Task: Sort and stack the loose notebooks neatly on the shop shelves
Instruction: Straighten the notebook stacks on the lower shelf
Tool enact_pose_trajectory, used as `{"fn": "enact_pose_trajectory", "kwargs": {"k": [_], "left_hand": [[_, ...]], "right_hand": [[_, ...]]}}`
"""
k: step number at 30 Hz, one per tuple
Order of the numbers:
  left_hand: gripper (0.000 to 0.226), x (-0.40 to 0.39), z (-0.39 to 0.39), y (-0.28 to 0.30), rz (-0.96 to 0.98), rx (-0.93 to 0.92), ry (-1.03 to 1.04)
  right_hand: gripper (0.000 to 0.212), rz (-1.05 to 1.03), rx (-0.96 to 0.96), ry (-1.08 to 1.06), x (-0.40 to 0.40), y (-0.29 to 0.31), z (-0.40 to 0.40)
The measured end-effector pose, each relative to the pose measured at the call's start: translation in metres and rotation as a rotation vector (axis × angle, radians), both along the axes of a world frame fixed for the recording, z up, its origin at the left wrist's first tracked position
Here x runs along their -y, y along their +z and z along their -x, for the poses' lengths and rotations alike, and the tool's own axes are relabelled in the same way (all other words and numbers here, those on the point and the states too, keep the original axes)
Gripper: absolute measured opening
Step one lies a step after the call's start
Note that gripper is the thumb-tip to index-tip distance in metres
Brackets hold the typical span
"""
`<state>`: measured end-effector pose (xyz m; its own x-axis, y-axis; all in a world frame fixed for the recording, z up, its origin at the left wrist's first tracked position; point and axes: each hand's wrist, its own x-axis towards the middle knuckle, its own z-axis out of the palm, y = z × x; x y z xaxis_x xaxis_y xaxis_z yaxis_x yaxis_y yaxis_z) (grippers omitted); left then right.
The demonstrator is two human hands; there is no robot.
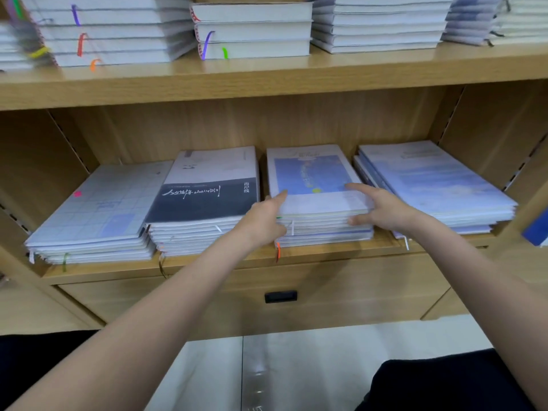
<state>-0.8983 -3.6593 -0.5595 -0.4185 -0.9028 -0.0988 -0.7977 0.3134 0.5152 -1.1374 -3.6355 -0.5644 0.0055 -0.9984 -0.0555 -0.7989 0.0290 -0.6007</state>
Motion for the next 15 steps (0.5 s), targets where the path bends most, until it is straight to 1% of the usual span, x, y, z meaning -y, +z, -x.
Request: {"fn": "enact_pose_trajectory", "kwargs": {"k": [2, 3, 5, 7, 9, 10, 12, 13, 14, 15], "left_hand": [[0.063, 0.012, 0.005, 0.009, 0.028, 0.105, -0.017], [0.061, 0.018, 0.006, 0.011, 0.028, 0.13, -0.013], [0.061, 0.025, 0.007, 0.011, 0.007, 0.136, 0.006], [0.062, 0.026, 0.006, 0.011, -0.004, 0.105, 0.025], [0.062, 0.025, 0.007, 0.009, 0.005, 0.103, 0.023], [0.064, 0.024, 0.008, 0.008, 0.002, 0.134, 0.006], [0.073, 0.019, 0.009, 0.005, -0.027, 0.193, -0.049], [0.079, 0.015, 0.008, 0.001, -0.05, 0.195, -0.062], [0.083, 0.012, 0.007, -0.005, -0.075, 0.172, -0.055], [0.087, 0.008, 0.005, -0.012, -0.084, 0.112, -0.035]], "right_hand": [[0.074, -0.017, -0.146, 0.036, 0.007, 0.006, 0.0], [0.074, -0.03, -0.186, 0.041, 0.01, 0.01, 0.0], [0.074, -0.064, -0.222, 0.048, 0.015, 0.017, 0.001], [0.074, -0.085, -0.24, 0.062, 0.017, 0.019, 0.003], [0.074, -0.055, -0.236, 0.067, 0.017, 0.015, 0.006], [0.075, -0.03, -0.228, 0.063, 0.016, 0.011, 0.008], [0.08, -0.009, -0.209, 0.058, 0.012, 0.002, 0.011], [0.087, -0.019, -0.204, 0.071, 0.011, -0.002, 0.012], [0.094, -0.04, -0.199, 0.083, 0.01, -0.008, 0.014], [0.102, -0.063, -0.192, 0.092, 0.009, -0.013, 0.015]]}}
